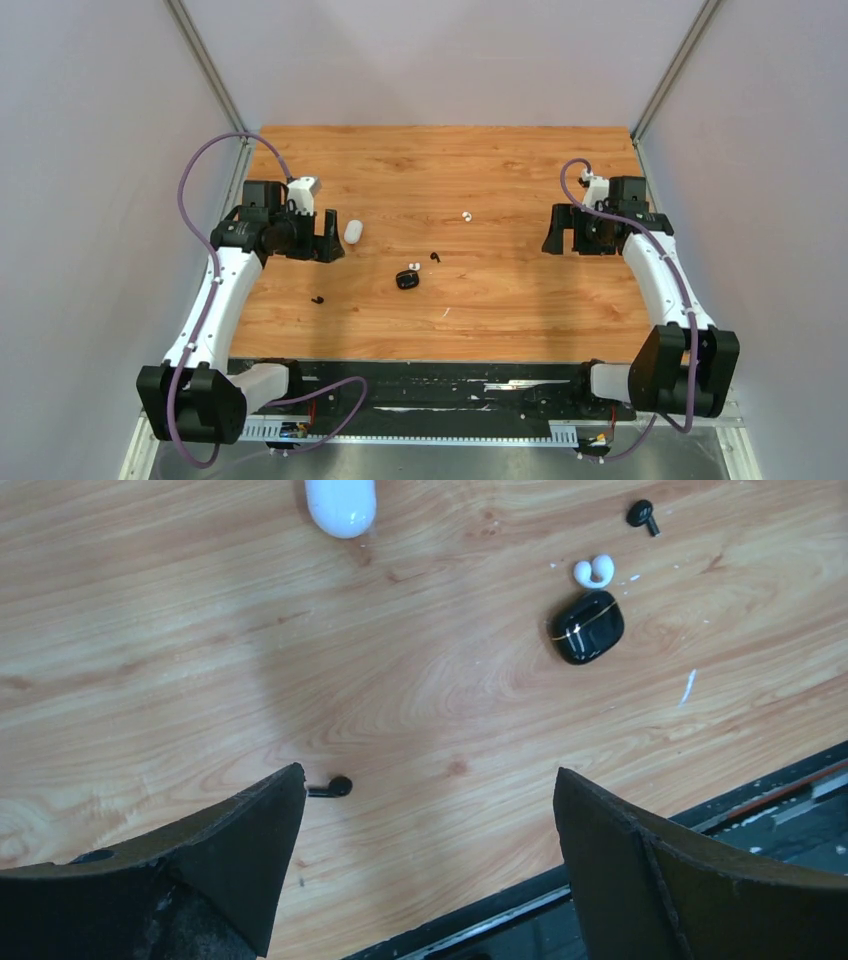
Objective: Insert the wireless bluetooth earbuds into the charging case
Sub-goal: Pick up the charging case at the center of the board.
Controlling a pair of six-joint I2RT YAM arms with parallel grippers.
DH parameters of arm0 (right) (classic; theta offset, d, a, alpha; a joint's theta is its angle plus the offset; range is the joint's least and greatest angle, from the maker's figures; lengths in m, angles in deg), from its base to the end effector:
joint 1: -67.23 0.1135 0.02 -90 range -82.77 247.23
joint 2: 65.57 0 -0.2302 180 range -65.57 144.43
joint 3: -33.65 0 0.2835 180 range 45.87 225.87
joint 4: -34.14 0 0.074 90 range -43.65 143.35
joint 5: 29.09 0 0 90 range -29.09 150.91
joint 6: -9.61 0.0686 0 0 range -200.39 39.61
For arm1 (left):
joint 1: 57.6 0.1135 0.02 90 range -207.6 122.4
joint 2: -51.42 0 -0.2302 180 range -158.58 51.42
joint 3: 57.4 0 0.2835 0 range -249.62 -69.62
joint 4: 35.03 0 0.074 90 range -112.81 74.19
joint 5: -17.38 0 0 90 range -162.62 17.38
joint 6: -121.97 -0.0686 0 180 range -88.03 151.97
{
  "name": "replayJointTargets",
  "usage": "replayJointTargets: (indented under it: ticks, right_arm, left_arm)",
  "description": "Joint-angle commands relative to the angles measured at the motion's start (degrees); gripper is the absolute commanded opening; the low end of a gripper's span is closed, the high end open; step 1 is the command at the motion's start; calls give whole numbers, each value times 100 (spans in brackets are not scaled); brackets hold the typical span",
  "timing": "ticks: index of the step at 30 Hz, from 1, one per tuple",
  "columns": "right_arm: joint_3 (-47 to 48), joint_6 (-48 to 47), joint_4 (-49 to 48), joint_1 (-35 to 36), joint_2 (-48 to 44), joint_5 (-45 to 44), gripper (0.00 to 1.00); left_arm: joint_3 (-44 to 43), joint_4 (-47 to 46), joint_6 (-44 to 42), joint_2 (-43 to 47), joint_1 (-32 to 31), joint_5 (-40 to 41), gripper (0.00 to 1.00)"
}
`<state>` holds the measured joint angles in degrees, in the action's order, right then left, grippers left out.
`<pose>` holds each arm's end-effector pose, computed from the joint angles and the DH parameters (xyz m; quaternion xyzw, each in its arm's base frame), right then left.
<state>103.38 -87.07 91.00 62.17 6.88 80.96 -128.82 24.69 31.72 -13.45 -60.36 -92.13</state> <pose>0.3048 -0.0034 0.2001 -0.0591 0.9495 0.1407 0.2742 0.2856 -0.0367 0.2433 0.0781 0.9333 -0.1675 0.3077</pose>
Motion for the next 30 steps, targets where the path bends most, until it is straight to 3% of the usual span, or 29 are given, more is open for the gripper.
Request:
replayJointTargets:
  ticks: [1, 6, 9, 15, 16, 17, 19, 26, 30]
  right_arm:
    - [676, 479, -338, -45, 563, 630, 100]
    - [1182, 63, -418, 50, 1285, 2824, 99]
    - [1471, 152, -657, 397, 1774, 3047, 94]
    - [2045, -1647, -351, 1978, 2246, 2918, 82]
    - [2064, -1973, -349, 2251, 2285, 2946, 83]
    - [2068, -2312, -362, 2476, 2340, 2977, 95]
    - [2049, -2883, -406, 2865, 2456, 3052, 100]
    - [2086, -4533, -670, 3870, 3049, 2498, 70]
    - [1913, -5033, -1219, 4192, 3177, 2249, 65]
  left_arm:
    - [-97, -279, 612, 45, 135, -446, 99]
    - [71, -520, 952, 176, 255, -841, 99]
    - [362, -822, 1254, 305, 369, -1272, 99]
    - [983, -1323, 1795, 564, 1046, -1893, 99]
    - [1039, -1393, 1847, 591, 1187, -2095, 98]
    - [1144, -1529, 1881, 612, 1246, -2168, 98]
    - [1264, -1657, 1983, 676, 1358, -2235, 97]
    - [1383, -1521, 1985, 715, 1419, -2178, 97]
    - [1530, -1560, 2037, 787, 1438, -2142, 97]
